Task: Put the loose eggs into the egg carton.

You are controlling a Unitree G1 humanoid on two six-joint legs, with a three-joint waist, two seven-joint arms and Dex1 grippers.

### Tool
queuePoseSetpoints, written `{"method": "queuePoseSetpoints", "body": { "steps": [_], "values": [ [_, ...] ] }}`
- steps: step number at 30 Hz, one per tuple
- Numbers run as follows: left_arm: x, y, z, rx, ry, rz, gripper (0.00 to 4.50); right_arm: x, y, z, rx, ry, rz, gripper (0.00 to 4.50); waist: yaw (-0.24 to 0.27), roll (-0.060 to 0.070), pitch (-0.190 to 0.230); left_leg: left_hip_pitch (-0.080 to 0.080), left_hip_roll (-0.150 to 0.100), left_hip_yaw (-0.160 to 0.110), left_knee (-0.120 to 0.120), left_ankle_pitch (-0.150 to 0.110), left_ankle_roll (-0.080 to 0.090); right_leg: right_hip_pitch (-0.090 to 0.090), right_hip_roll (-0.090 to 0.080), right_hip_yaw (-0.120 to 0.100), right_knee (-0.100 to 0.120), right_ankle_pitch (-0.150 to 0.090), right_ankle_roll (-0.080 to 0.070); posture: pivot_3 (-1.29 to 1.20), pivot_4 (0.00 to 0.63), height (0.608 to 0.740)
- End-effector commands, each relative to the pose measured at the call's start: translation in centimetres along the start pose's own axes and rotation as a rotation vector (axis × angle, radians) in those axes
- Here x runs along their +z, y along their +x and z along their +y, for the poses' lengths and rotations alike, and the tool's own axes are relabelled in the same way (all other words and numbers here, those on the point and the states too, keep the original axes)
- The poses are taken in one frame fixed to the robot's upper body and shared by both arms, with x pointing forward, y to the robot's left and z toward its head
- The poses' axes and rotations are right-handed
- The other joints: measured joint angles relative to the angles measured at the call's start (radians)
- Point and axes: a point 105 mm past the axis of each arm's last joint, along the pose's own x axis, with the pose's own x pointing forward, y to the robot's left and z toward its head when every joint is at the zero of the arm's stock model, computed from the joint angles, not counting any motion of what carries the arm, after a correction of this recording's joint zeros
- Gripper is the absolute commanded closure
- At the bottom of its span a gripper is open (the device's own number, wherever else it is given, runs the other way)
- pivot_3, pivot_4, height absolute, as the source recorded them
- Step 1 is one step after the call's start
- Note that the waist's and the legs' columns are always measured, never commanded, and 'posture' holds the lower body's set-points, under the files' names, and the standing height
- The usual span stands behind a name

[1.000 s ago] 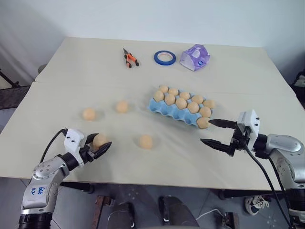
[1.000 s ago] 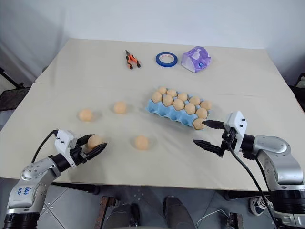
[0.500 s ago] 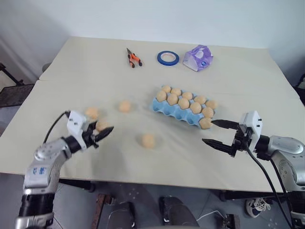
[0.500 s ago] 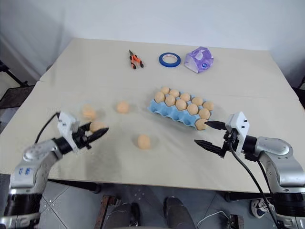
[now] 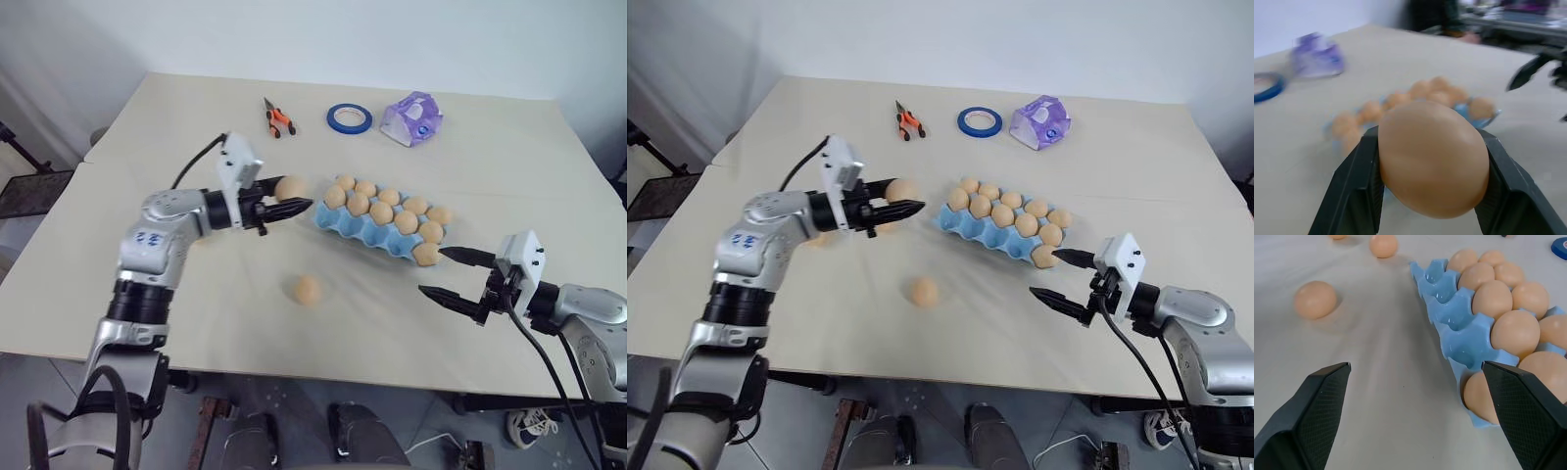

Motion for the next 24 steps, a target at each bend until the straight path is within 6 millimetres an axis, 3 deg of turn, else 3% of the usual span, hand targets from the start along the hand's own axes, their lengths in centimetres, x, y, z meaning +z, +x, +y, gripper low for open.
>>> {"method": "queuePoseSetpoints", "body": {
  "steps": [1,7,14,24],
  "values": [
    [0.7,2.8,-1.0,-0.11,0.037,-0.017,2.52,1.3,-1.0,-0.1,-0.04,-0.044,-0.038,0.0,-0.001,0.0,0.0,0.0,0.0,0.0,0.0,0.0,0.0,0.0,0.0,0.0,0.0,0.0,0.0,0.0,0.15,0.74],
    [-0.7,8.2,-2.2,-0.197,0.019,0.006,2.52,1.1,-2.3,0.1,-0.101,-0.044,-0.026,0.0,-0.003,0.001,0.0,0.0,0.0,0.0,0.002,-0.001,0.001,0.0,0.001,0.002,0.001,0.0,0.001,0.0,0.15,0.74],
    [-1.4,11.9,-3.4,-0.231,0.034,0.014,2.52,0.8,-3.1,0.9,-0.143,-0.034,-0.017,0.0,-0.004,0.001,0.0,-0.001,0.0,0.0,0.003,-0.005,0.006,-0.001,0.001,0.003,0.0,0.0,0.002,0.0,0.15,0.74],
    [-2.5,13.7,-3.9,-0.204,0.047,0.068,2.52,0.6,-3.6,1.5,-0.176,-0.022,-0.012,0.0,-0.003,0.001,0.001,-0.002,0.0,0.0,0.003,-0.006,0.008,-0.001,0.001,0.002,-0.001,0.0,0.002,0.0,0.15,0.74]
  ]
}}
